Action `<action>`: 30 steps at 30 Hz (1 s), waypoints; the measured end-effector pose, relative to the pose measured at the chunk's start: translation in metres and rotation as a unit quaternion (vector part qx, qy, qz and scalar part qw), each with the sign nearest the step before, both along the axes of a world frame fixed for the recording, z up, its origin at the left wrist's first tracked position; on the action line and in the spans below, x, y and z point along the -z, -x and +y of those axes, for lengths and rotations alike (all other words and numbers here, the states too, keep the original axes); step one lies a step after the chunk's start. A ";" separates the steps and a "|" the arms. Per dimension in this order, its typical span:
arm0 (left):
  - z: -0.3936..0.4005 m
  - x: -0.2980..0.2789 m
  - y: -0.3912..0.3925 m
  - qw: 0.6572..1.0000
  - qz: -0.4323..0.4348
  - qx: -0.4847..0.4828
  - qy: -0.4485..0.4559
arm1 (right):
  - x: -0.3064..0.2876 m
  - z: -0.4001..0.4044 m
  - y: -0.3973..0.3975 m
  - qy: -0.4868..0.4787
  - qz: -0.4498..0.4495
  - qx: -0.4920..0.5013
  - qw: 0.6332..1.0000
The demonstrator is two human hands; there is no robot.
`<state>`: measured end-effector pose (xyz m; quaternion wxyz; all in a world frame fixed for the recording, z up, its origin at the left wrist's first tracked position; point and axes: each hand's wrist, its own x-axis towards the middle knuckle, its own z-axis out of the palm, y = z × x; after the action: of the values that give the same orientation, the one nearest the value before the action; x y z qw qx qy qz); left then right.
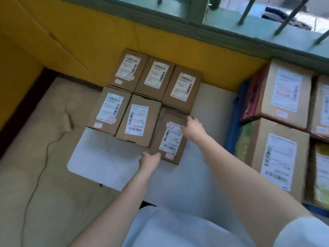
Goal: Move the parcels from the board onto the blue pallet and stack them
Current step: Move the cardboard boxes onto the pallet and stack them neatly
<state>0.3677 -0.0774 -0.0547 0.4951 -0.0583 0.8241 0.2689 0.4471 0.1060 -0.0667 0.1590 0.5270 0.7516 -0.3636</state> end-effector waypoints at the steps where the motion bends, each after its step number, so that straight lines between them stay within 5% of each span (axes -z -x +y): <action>1: 0.000 0.006 0.004 0.998 -0.034 -0.043 -0.012 | 0.005 0.001 0.004 0.003 -0.015 -0.001 1.000; 7: 0.002 0.012 0.028 0.961 -0.206 -0.154 -0.098 | 0.014 -0.002 0.016 0.014 -0.055 0.053 0.997; 13: -0.007 -0.021 0.033 0.980 -0.173 -0.073 -0.072 | -0.046 -0.012 0.009 0.010 0.007 0.147 0.989; 16: -0.003 -0.048 0.021 0.975 -0.155 -0.050 -0.151 | -0.101 -0.014 -0.015 -0.058 0.091 0.181 0.978; 23: 0.041 -0.136 -0.058 0.919 -0.173 0.054 -0.349 | -0.210 -0.010 -0.134 -0.185 0.279 0.276 0.901; 30: 0.076 -0.181 -0.195 0.887 -0.141 0.282 -0.336 | -0.212 -0.039 -0.297 -0.215 0.322 0.418 0.822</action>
<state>0.5623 -0.0017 0.1263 0.6508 0.3094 0.5876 0.3680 0.7443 0.0671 0.1451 -0.3760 0.6643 0.5272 -0.3732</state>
